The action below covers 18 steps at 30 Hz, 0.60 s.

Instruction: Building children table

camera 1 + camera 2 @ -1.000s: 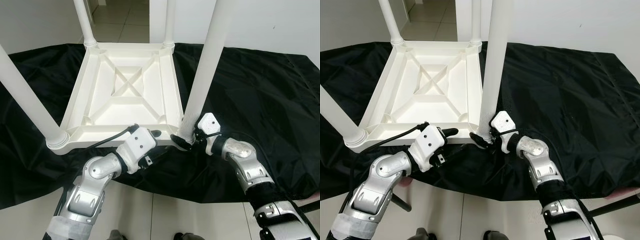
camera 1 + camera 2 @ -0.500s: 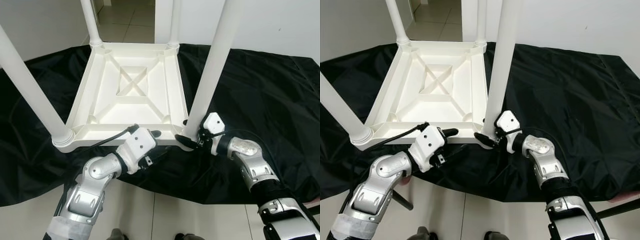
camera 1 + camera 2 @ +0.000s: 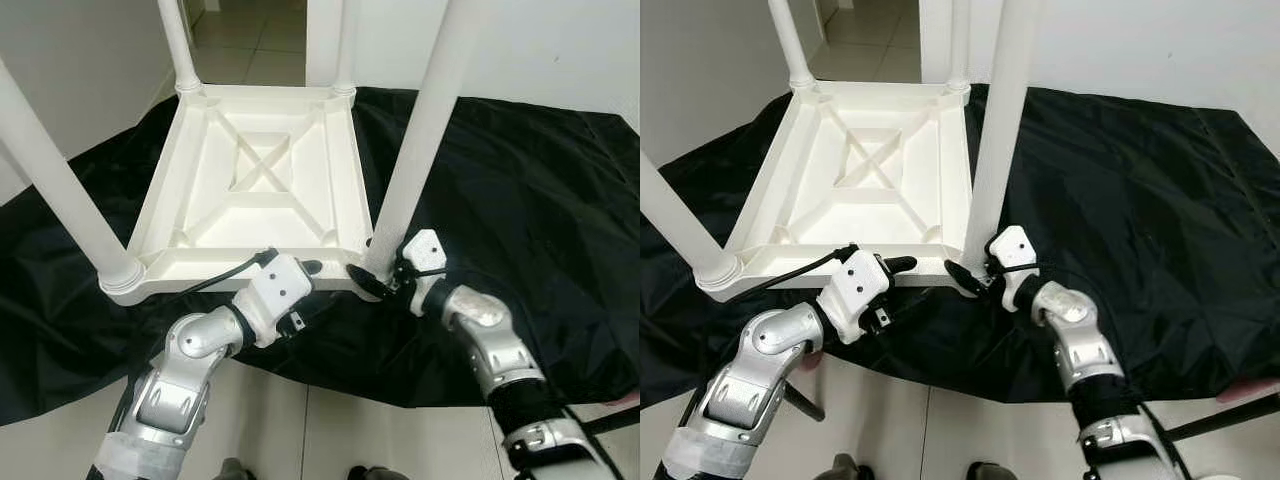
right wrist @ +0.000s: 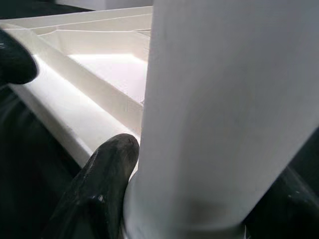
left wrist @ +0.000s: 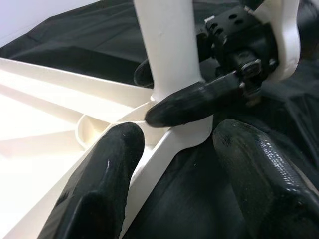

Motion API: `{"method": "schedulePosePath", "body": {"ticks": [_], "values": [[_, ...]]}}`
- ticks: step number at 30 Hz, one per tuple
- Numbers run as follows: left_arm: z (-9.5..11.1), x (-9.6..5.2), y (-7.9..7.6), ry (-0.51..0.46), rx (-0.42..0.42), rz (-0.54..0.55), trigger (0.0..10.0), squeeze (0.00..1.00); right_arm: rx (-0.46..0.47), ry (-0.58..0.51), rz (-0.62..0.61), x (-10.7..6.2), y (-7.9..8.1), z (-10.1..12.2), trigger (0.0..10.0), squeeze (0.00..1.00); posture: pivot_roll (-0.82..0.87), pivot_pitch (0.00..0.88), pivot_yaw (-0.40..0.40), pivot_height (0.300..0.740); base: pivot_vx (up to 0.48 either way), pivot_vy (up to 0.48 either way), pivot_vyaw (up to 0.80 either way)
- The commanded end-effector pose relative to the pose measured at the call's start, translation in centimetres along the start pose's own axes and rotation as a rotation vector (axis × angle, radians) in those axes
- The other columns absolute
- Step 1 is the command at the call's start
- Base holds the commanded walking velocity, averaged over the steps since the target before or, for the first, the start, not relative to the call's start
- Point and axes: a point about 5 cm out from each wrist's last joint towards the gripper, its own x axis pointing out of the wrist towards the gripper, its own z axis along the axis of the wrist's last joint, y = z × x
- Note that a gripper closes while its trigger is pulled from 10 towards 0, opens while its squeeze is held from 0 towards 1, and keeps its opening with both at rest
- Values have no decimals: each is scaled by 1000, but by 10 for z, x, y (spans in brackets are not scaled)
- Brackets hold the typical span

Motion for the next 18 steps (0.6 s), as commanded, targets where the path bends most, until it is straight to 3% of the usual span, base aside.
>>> {"method": "schedulePosePath", "body": {"ticks": [1, 7, 10, 14, 18], "values": [[-3, 0, 2, 16, -6, 63, 10000, 0, 69, 32, -89, -4, 1, -11, 10000, 0, -45, 117, 32, 740, 0, 0, 0], [-3, -1, 1, 16, -9, 64, 10000, 0, 108, 12, -158, -2, 16, -10, 10000, 0, -42, 121, 30, 740, 0, 0, 0], [-3, 0, 2, 15, -11, 70, 10000, 0, 158, -6, -304, 3, 35, -9, 10000, 0, -41, 120, 28, 740, 0, 0, 0], [-3, 0, 2, 15, -12, 71, 10000, 0, 167, -2, -330, 3, 37, -10, 10000, 0, -41, 120, 28, 740, 0, 0, 0], [-2, 0, 2, 15, -7, 74, 10000, 0, 179, 0, -472, 7, 41, -8, 10000, 0, -37, 119, 18, 740, 0, 0, 0]]}}
